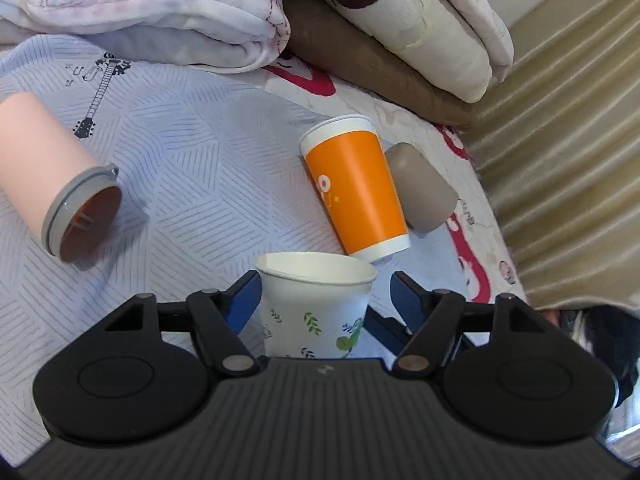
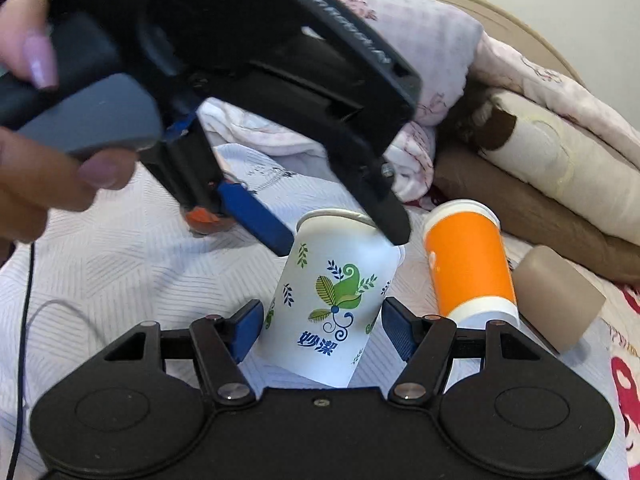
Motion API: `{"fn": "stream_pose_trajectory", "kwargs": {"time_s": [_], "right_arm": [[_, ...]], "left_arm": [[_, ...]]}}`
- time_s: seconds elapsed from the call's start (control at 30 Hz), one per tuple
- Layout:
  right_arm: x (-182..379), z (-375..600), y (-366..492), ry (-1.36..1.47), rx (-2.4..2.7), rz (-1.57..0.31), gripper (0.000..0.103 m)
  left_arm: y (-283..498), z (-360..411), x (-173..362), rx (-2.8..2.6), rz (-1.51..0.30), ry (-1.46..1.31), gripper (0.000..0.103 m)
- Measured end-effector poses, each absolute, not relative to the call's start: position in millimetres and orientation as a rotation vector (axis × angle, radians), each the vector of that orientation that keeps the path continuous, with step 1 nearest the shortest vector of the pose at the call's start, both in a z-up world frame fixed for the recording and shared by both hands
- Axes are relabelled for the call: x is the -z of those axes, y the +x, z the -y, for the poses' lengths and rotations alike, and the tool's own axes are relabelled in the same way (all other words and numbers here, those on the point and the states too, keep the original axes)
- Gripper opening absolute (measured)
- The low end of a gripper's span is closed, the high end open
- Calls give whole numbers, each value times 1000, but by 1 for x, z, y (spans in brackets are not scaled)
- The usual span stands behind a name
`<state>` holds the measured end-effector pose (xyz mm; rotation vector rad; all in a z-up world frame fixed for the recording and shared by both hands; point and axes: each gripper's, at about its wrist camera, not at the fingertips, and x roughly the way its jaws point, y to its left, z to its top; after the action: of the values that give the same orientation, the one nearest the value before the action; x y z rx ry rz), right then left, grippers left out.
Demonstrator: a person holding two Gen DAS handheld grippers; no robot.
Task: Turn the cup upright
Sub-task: 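Rotate the white cup upright with the right gripper while the left gripper steadies its rim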
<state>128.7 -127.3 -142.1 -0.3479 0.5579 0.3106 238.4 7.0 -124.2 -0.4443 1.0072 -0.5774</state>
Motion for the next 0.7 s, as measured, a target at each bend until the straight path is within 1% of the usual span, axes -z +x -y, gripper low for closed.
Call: {"fn": "stream_pose_trajectory", "kwargs": {"time_s": [0.03,0.07,0.13,0.27,0.53,0.67,0.7], "right_arm": [[141,128,129,-344,-310,-556,70],[142,128,130,-338,-310,-559,70],[141,131,132,-328,-298,-562,70],[142,134,136,-324,-299,-540,70],[151,129,138,-358,-319,-517,70],[145,135,142,-282,-341,-564,71],[144,137,145,-253,-351,-589,74]], "left_arm": [[238,-6,125,575,-1010,-424,61],[238,-4,126,585,-1022,-410,59],[236,-1,130,588,-1034,-413,59],[232,4,122,550,-956,-350,56],[227,7,121,531,-899,-273,50],[220,14,120,515,-854,-188,50],[218,16,120,521,-841,-173,50]]}}
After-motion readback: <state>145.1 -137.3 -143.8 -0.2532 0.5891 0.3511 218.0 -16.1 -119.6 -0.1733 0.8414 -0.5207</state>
